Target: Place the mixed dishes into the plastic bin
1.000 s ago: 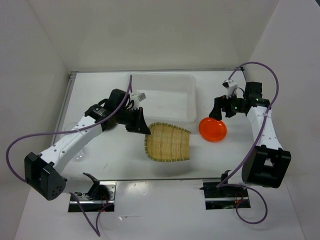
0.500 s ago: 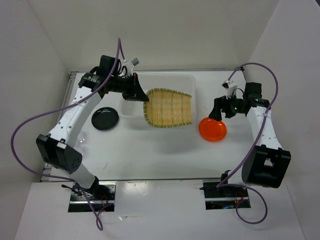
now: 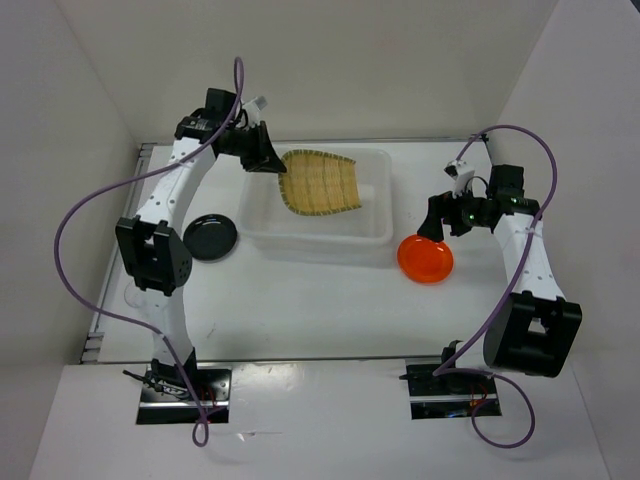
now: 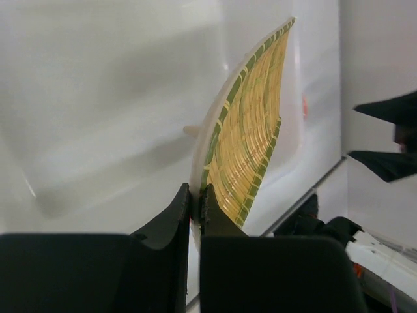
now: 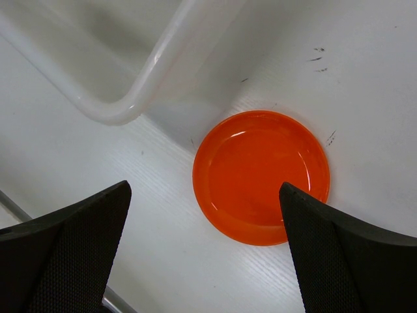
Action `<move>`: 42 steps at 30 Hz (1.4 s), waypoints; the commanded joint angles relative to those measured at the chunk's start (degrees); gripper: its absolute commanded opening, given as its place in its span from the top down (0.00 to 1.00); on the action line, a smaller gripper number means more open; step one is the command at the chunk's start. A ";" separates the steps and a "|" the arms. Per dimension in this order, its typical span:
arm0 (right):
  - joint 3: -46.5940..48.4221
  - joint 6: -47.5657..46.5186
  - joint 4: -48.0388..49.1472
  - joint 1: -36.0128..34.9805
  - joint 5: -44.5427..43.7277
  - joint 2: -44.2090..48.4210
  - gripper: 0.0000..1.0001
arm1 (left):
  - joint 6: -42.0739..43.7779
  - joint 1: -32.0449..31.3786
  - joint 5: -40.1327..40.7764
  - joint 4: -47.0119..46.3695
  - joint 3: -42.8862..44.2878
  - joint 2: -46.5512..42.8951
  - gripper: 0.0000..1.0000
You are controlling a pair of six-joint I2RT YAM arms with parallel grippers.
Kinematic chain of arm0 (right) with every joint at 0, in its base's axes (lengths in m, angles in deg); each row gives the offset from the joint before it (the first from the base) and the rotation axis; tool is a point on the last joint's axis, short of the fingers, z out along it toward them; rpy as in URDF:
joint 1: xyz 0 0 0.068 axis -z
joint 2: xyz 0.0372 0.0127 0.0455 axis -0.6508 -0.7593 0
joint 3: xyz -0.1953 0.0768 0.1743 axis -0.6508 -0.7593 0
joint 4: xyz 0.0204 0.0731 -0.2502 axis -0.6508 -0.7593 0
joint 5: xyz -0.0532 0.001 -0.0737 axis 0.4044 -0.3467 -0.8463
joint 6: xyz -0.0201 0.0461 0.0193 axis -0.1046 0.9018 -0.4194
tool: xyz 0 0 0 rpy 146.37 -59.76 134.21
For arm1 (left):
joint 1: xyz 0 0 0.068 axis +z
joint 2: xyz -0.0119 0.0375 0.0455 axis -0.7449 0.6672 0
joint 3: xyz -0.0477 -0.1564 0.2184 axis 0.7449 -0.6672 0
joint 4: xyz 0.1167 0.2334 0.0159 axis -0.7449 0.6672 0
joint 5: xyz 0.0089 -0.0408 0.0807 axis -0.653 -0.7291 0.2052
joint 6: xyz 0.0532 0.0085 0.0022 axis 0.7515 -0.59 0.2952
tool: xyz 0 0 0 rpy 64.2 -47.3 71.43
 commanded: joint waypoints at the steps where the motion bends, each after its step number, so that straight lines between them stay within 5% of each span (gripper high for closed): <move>1: -0.22 0.35 0.84 0.78 1.06 2.13 0.01 | 1.12 -0.16 1.72 -1.83 2.89 2.08 1.00; 14: -0.74 -1.32 -0.83 0.78 1.06 2.13 0.01 | 3.41 -0.69 6.47 -6.94 3.68 17.28 1.00; 27: -2.93 1.66 1.89 1.83 0.53 4.32 0.01 | 1.04 -2.27 17.80 -9.66 -3.26 18.97 0.99; 28: -2.94 1.66 1.89 1.84 0.53 4.85 0.01 | 0.43 -2.27 18.50 -10.36 -3.87 18.27 0.97; 29: -2.94 1.66 1.89 1.84 0.53 4.85 0.01 | 0.42 -2.27 18.51 -11.06 -3.88 18.26 0.83; 38: -3.99 1.66 1.89 2.37 1.06 5.38 0.01 | -0.19 -2.27 18.95 -9.31 -1.07 18.61 0.52; 40: -3.99 2.27 1.89 2.37 1.06 5.38 0.01 | -1.24 -2.27 20.70 -9.31 -0.11 16.42 0.30; 42: -3.99 2.80 2.42 2.37 1.06 5.38 0.01 | -1.25 -3.49 22.19 -8.00 3.75 14.66 0.19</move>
